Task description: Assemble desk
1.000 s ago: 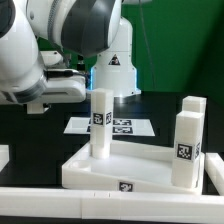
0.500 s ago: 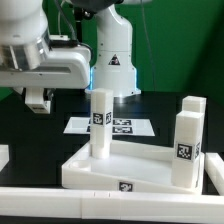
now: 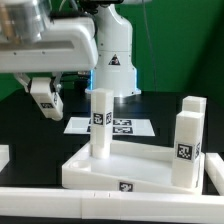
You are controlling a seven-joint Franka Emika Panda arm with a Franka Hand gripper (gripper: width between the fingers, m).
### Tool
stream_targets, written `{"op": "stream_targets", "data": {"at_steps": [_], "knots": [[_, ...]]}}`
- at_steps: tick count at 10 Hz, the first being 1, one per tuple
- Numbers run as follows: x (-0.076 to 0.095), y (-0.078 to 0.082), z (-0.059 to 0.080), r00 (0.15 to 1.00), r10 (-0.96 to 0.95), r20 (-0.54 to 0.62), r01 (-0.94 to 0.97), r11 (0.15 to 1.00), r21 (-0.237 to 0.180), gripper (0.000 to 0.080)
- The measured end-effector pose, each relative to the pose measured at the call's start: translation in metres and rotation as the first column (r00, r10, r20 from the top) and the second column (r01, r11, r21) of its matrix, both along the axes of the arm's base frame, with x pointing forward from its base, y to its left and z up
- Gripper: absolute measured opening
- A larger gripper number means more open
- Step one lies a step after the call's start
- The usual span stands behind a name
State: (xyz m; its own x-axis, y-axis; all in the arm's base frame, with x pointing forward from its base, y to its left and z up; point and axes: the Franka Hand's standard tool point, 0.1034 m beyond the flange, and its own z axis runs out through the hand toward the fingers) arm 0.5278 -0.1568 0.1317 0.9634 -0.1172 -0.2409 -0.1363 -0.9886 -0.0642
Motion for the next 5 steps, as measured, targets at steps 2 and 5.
{"op": "stream_targets", "data": {"at_steps": [2,5], "knots": [[-0.001,-0.005,-0.003,0.994,-0.003,0.108,0.007,0.999,-0.042,0.0290],[0.008,-0.001,0.004,0.963,-0.026,0.267,0.048,0.996,-0.076,0.0290]]}}
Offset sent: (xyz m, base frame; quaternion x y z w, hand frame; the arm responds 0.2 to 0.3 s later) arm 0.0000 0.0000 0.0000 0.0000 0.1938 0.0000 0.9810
